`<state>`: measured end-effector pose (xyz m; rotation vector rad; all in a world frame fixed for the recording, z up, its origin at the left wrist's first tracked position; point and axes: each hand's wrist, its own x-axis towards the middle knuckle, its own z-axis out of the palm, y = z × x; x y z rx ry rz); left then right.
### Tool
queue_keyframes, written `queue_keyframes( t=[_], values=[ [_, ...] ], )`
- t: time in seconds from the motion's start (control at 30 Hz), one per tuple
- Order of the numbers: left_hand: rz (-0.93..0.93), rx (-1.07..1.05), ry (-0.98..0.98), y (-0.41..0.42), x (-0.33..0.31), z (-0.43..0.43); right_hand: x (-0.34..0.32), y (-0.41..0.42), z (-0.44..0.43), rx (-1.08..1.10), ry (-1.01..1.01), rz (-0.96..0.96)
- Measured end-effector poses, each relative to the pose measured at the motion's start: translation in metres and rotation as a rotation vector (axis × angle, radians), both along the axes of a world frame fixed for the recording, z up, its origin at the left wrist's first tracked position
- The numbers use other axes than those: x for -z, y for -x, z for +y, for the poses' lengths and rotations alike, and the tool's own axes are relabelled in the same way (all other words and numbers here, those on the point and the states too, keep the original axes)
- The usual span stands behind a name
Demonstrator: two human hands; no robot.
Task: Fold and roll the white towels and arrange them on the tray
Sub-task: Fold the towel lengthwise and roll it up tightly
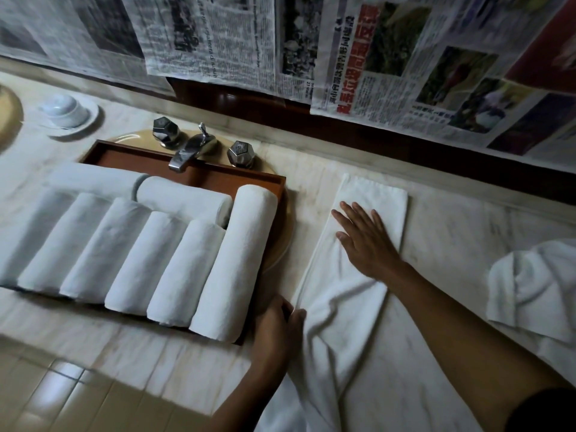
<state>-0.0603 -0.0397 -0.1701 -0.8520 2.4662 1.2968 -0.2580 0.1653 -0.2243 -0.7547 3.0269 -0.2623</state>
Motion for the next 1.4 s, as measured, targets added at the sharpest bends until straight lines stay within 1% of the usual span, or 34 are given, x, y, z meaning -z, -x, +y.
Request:
queue_keyframes(
  t=[0.07,0.13,0.2,0.27,0.33,0.37,0.4,0.47,0.5,0.53,0.57,0.6,0.67,0.73,0.8,0.87,0.93,1.0,1.07,1.1,1.13,1.27,1.4],
  values=[
    [0.002,0.009,-0.003,0.000,0.000,-0.001,-0.003,-0.003,-0.005,0.036,0.005,0.041],
    [0.007,0.017,0.007,-0.001,0.000,-0.002,-0.007,-0.016,-0.013,0.047,0.100,0.092],
    [0.008,0.026,0.024,-0.002,0.000,-0.003,-0.006,-0.035,-0.021,-0.028,0.186,0.100],
    [-0.002,0.033,0.027,-0.001,0.000,-0.003,-0.001,-0.052,-0.022,-0.079,0.148,0.031],
    [-0.047,0.050,0.021,0.000,-0.002,-0.002,0.004,-0.053,-0.015,-0.066,0.091,-0.031],
    [-0.071,0.050,-0.036,0.001,-0.003,-0.003,0.004,-0.049,-0.011,-0.065,0.079,-0.047],
    [-0.119,0.027,-0.191,0.001,-0.007,-0.005,0.003,-0.045,-0.010,-0.069,0.070,-0.071],
    [-0.265,0.003,-0.584,-0.002,-0.015,-0.007,0.001,-0.035,-0.008,-0.089,0.051,-0.146],
    [-0.332,0.047,-0.675,-0.007,-0.021,-0.006,0.000,-0.032,-0.007,-0.096,0.044,-0.181],
    [-0.355,0.128,-0.647,-0.013,-0.025,-0.005,0.000,-0.029,-0.006,-0.096,0.043,-0.197],
    [-0.333,0.164,-0.587,-0.017,-0.028,-0.002,0.000,-0.028,-0.004,-0.095,0.042,-0.195],
    [-0.271,0.152,-0.561,-0.021,-0.031,0.003,0.000,-0.027,-0.003,-0.095,0.039,-0.198],
    [-0.211,0.054,-0.695,-0.023,-0.038,0.012,0.000,-0.025,-0.002,-0.100,0.040,-0.206],
    [-0.235,0.006,-0.844,-0.022,-0.038,0.014,0.000,-0.026,-0.001,-0.107,0.045,-0.195],
    [-0.273,0.017,-0.879,-0.026,-0.032,0.010,0.001,-0.025,0.000,-0.112,0.041,-0.185],
    [-0.304,-0.011,-0.832,-0.035,-0.020,0.004,0.001,-0.024,-0.001,-0.111,0.049,-0.182],
    [-0.272,-0.073,-0.759,-0.044,-0.012,0.002,0.000,-0.024,0.001,-0.116,0.058,-0.165],
    [-0.175,-0.056,-0.549,-0.051,-0.008,0.000,0.001,-0.025,0.001,-0.118,0.057,-0.117],
    [-0.056,-0.006,-0.261,-0.057,-0.005,-0.002,0.004,-0.027,0.002,-0.122,0.056,-0.060],
    [-0.033,-0.007,-0.149,-0.060,-0.006,0.000,0.004,-0.028,0.003,-0.125,0.055,-0.038],
    [-0.018,-0.030,-0.080,-0.062,-0.009,0.000,0.004,-0.028,0.003,-0.129,0.054,-0.022],
    [0.035,-0.092,0.083,-0.071,-0.008,0.000,0.004,-0.029,0.001,-0.132,0.061,0.006],
    [0.007,-0.119,0.161,-0.073,-0.005,-0.004,0.007,-0.030,0.004,-0.139,0.069,0.045]
  ],
)
